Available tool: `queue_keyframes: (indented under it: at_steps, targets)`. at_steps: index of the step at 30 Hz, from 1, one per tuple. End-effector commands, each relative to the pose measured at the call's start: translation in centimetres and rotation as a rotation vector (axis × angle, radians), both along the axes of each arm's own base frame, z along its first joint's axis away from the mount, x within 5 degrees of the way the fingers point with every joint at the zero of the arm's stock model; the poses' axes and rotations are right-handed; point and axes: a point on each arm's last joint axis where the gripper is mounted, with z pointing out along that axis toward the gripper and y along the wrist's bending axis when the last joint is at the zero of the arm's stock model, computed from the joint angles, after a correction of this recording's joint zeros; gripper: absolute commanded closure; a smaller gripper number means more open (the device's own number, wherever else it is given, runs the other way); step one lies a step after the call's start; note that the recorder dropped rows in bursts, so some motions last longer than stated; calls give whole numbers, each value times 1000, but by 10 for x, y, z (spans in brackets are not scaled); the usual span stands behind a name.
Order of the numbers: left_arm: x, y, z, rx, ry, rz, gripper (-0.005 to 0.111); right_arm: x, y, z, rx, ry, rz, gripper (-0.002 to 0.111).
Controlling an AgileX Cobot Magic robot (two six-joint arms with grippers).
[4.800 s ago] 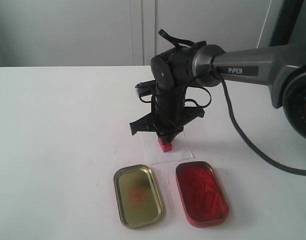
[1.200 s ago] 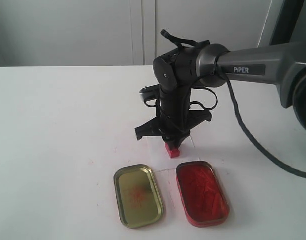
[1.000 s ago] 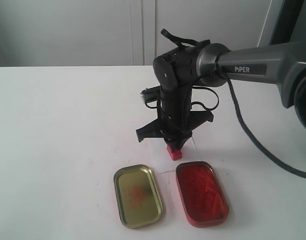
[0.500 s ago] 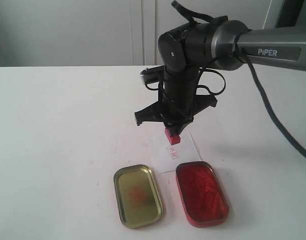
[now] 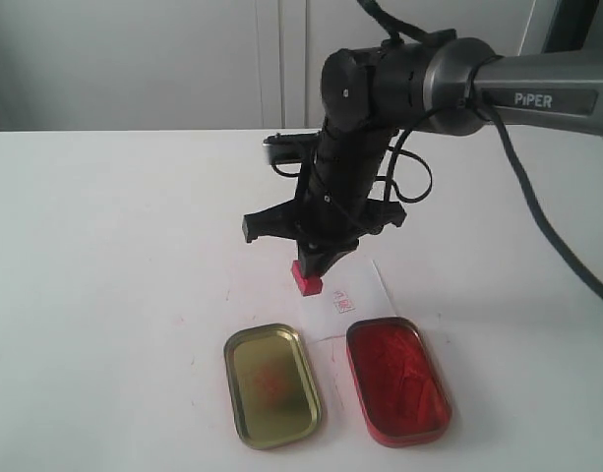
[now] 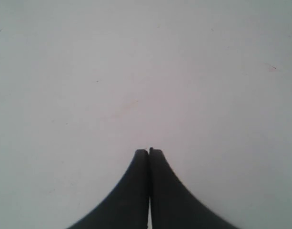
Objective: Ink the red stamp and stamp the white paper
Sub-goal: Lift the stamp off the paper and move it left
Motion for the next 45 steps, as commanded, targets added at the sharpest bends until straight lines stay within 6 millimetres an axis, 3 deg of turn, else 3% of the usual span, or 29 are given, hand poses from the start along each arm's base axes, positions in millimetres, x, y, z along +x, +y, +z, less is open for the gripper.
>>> queue_keyframes:
  at_steps: [1, 10, 14, 19, 31, 45]
  targets:
    - [-1, 0, -4, 0, 21, 0, 107, 6, -10, 6, 92, 28, -3, 108]
    - [-1, 0, -4, 0, 21, 0, 107, 9, -47, 12, 261, 52, -61, 108]
    - [-1, 0, -4, 0, 21, 0, 107, 11, -63, 5, 401, 75, -109, 108]
    - [-1, 0, -4, 0, 21, 0, 107, 10, -69, -10, 403, 53, -172, 108]
    - [-1, 0, -4, 0, 21, 0, 107, 13, -57, -17, 493, 45, -228, 108]
    - [-1, 0, -4, 0, 21, 0, 107, -1, -2, -39, 559, 54, -197, 108]
